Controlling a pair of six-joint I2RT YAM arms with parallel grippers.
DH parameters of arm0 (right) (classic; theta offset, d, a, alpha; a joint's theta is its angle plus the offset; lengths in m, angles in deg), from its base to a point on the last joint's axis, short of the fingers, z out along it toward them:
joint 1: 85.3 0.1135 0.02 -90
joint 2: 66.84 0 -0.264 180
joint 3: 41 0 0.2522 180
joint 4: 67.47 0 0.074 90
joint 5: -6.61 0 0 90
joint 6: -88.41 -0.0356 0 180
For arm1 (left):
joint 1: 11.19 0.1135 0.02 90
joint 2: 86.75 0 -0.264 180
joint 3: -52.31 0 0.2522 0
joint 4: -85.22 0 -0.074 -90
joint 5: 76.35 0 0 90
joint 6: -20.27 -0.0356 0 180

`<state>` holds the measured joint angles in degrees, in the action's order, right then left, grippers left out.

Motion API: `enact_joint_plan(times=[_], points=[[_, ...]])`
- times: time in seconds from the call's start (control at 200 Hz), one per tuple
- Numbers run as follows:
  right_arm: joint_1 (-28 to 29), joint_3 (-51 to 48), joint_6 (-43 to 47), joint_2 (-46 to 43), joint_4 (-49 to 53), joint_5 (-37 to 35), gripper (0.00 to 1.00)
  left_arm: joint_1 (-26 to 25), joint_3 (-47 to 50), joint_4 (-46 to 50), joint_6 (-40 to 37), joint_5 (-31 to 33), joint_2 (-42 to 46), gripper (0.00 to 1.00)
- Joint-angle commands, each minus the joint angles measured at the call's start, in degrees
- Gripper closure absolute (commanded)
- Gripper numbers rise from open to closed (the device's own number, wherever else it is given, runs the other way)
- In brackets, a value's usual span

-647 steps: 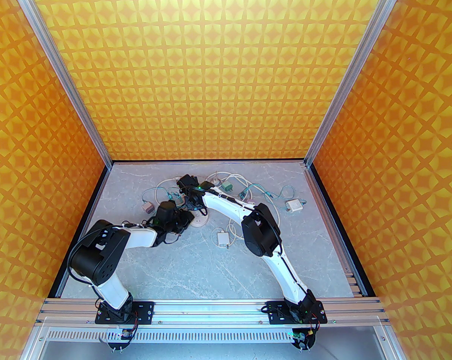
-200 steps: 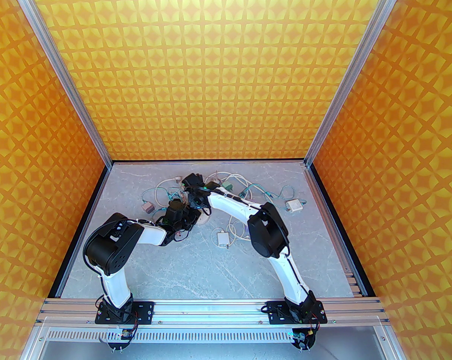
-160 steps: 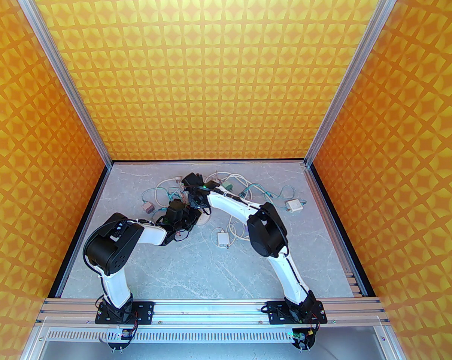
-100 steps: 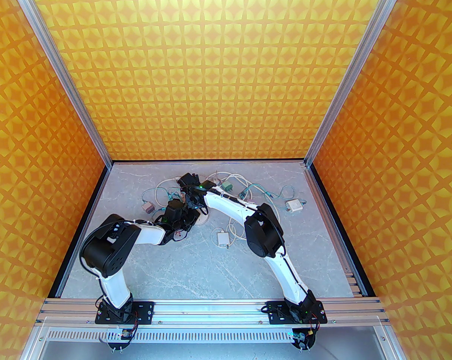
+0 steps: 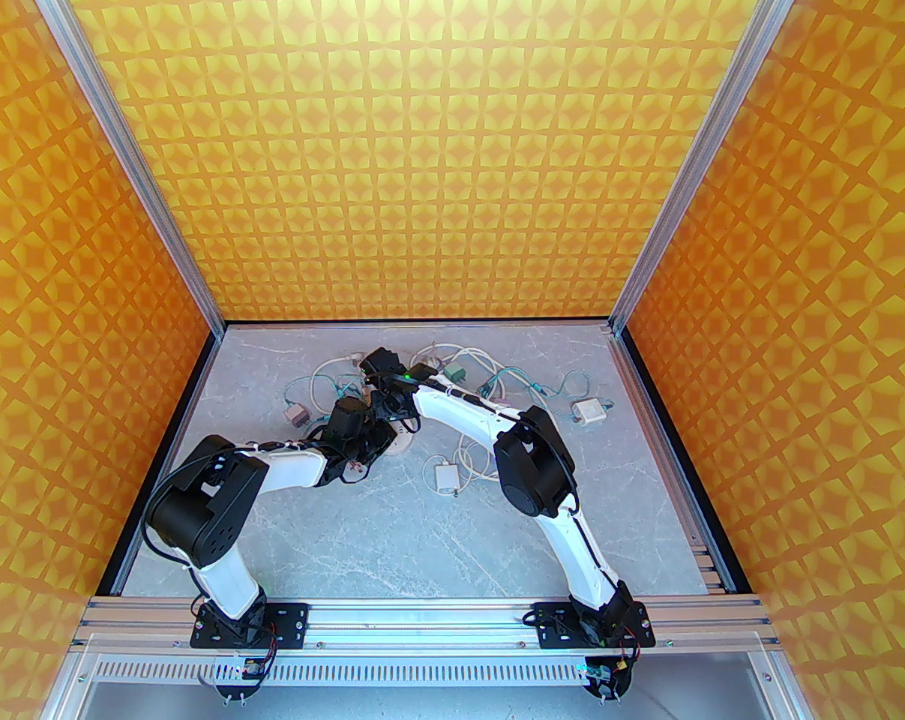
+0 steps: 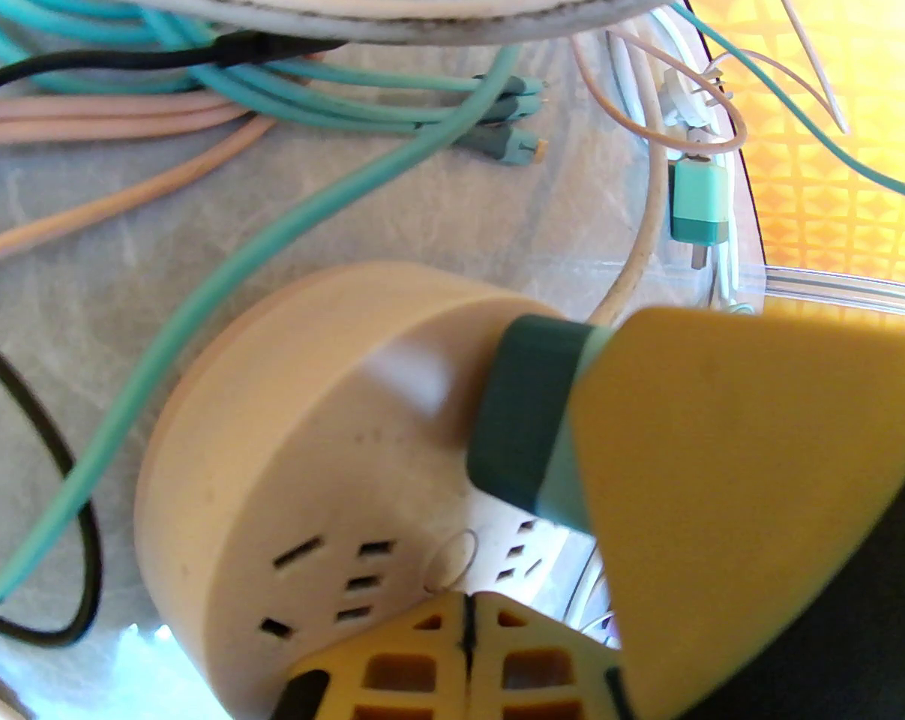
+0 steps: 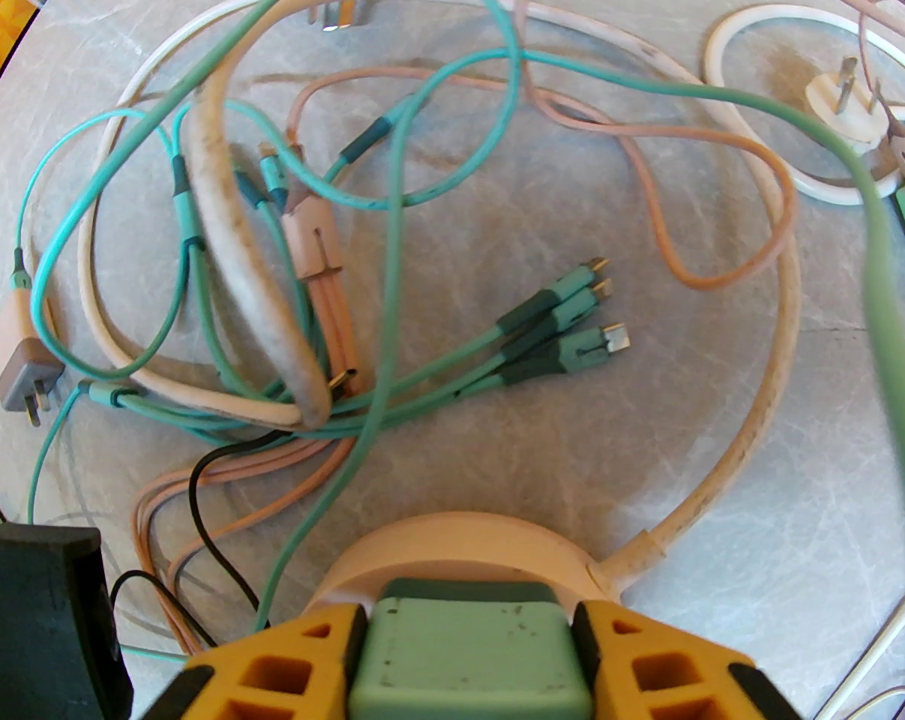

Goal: Pull the plug off the socket

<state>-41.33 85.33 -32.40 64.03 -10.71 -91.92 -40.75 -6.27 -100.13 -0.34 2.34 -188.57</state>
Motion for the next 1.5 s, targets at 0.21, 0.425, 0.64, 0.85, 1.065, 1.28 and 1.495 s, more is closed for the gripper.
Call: enact_joint_plan(times=[0.21, 0.425, 0.64, 0.85, 1.065, 1.28, 1.495], points=[[1.4, -0.6, -0.4, -2.5, 2.2, -0.6, 0.46, -0.4, 0.0, 3.5, -2.9, 1.4, -2.4, 1.00], [1.1, -5.8, 0.5, -8.4, -0.1, -2.9, 0.33, -0.2, -0.5, 6.2, -3.4, 2.5, 0.4, 1.00], [0.9, -18.8, 1.3, -18.1, -7.8, 0.6, 0.22, -0.1, -2.8, 11.9, -6.4, 3.2, 4.6, 0.96], [0.8, -20.7, 3.7, -20.8, -7.5, 5.5, 0.17, -0.2, -7.1, 21.2, -11.6, 5.9, 9.2, 0.81], [-0.2, -29.7, 2.1, -29.5, -14.4, 7.3, 0.15, -1.4, -9.7, 30.1, -20.0, 13.5, 15.0, 0.46], [-5.3, -45.4, -4.5, -38.8, -25.6, 10.8, 0.25, -7.5, -20.5, 39.0, -28.0, 24.1, 9.5, 0.26], [-11.9, -56.7, -10.7, -41.3, -35.5, 19.3, 0.50, -11.4, -30.4, 44.1, -32.0, 30.4, -0.9, 0.19]])
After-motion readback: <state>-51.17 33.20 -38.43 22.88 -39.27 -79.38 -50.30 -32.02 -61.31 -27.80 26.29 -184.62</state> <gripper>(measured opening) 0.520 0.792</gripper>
